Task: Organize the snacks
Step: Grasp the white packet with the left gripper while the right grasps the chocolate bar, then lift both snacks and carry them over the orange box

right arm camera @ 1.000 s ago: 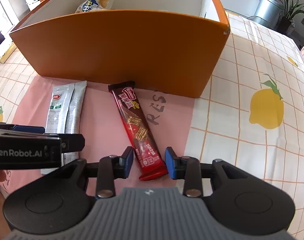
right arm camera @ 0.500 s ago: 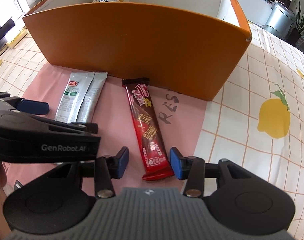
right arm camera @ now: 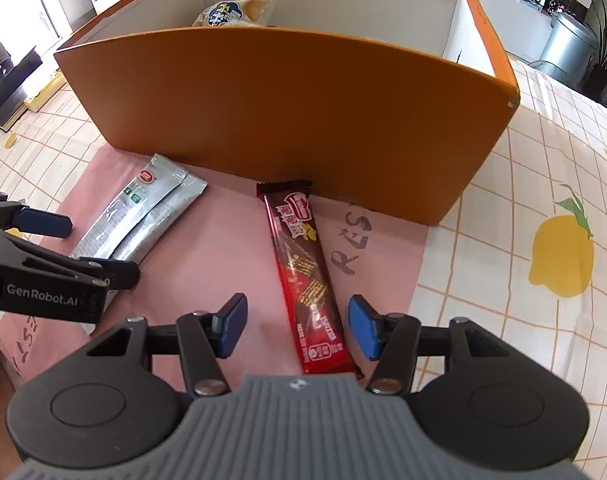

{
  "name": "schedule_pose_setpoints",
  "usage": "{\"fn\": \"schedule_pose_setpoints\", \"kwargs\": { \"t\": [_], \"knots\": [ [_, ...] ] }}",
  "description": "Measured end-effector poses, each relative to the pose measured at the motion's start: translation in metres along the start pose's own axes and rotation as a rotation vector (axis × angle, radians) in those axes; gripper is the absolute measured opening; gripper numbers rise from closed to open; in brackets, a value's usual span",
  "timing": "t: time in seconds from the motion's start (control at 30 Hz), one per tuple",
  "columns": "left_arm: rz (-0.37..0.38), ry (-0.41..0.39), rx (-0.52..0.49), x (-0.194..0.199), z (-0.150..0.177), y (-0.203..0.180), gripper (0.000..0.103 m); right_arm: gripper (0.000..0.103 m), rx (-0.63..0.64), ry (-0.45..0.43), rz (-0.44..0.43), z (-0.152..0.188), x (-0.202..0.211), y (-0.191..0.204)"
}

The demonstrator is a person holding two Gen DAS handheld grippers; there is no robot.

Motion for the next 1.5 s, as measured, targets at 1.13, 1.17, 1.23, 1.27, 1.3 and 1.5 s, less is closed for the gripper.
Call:
{"fn": "schedule_pose_setpoints", "kwargs": {
  "t": [1.13,1.17,1.23,1.27,1.3,1.5],
  "knots": [
    [0.169,-0.174,-0.028,0.077,0.0,-0.019,0.054,0.021,-0.047,-0.092,-0.011,-0.001,0.027,0.001],
    [0.178,-0.18,-0.029,0.082,0.0,-0.019,0.054,0.021,-0.061,-0.098,-0.024,0.0,0.031,0.003],
    [0.19,-0.196,-0.03,0.092,-0.001,-0.02,0.054,0.021,-0.078,-0.111,-0.044,0.002,0.039,0.006],
    [0.192,-0.205,-0.032,0.097,-0.002,-0.02,0.054,0.021,-0.076,-0.12,-0.04,0.003,0.044,0.009],
    [0.193,-0.214,-0.034,0.102,-0.003,-0.02,0.054,0.021,-0.073,-0.13,-0.033,0.004,0.049,0.011],
    [0.21,-0.27,-0.034,0.128,-0.012,-0.019,0.054,0.021,-0.072,-0.197,-0.028,0.004,0.085,0.019]
  ]
}}
Point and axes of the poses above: each gripper's, at about its wrist camera, not at the fingertips, and x roughly against the way its jaws point, y to its left, z to its underside, the point moved 8 cm from there along -x, roughly the way its jaws point, and after that the axes turned 8 degrees about x, right-handed, at the moved point
